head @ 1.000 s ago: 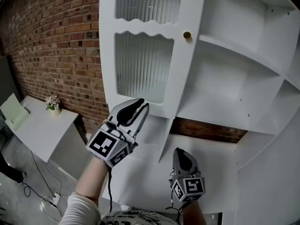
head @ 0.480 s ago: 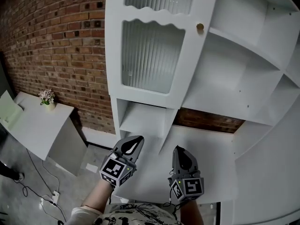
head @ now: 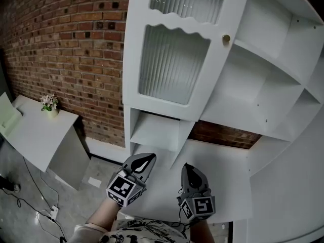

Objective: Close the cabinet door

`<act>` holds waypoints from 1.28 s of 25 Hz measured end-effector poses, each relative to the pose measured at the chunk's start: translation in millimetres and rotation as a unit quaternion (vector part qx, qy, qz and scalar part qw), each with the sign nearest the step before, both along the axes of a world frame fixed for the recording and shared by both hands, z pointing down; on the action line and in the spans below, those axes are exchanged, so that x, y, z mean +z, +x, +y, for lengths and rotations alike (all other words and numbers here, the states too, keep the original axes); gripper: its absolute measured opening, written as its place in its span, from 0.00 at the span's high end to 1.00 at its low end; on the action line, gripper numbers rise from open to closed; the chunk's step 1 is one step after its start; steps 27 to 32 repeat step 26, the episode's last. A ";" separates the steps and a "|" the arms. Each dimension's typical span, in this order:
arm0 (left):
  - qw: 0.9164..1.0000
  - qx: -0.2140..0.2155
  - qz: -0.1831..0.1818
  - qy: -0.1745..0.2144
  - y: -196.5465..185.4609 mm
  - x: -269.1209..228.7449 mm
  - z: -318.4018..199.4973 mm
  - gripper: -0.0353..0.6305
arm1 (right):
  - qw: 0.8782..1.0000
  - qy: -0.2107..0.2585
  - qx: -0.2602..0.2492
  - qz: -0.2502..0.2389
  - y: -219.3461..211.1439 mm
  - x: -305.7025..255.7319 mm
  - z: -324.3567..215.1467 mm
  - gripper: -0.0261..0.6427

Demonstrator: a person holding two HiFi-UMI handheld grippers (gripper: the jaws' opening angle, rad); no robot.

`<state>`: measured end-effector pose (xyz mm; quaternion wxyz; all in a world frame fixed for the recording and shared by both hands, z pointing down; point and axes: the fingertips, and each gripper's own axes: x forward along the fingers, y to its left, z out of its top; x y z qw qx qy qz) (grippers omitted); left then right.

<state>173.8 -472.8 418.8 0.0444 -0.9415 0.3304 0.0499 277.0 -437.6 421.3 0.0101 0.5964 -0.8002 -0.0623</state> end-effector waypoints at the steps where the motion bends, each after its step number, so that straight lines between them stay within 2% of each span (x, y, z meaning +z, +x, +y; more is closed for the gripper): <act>1: 1.000 0.001 -0.002 -0.001 -0.9 0.7 -0.1 0.94 | 1.000 -0.002 -0.001 0.000 -1.6 1.1 -0.7 0.96; 11: 1.000 -0.007 -0.011 -0.013 -15.1 7.8 -11.0 0.94 | 1.000 -0.014 -0.002 -0.004 -6.4 10.3 -10.3 0.96; 32: 1.000 -0.017 -0.022 0.003 -20.8 7.4 -24.4 0.94 | 0.999 -0.032 0.001 -0.003 -3.7 18.9 -23.0 0.96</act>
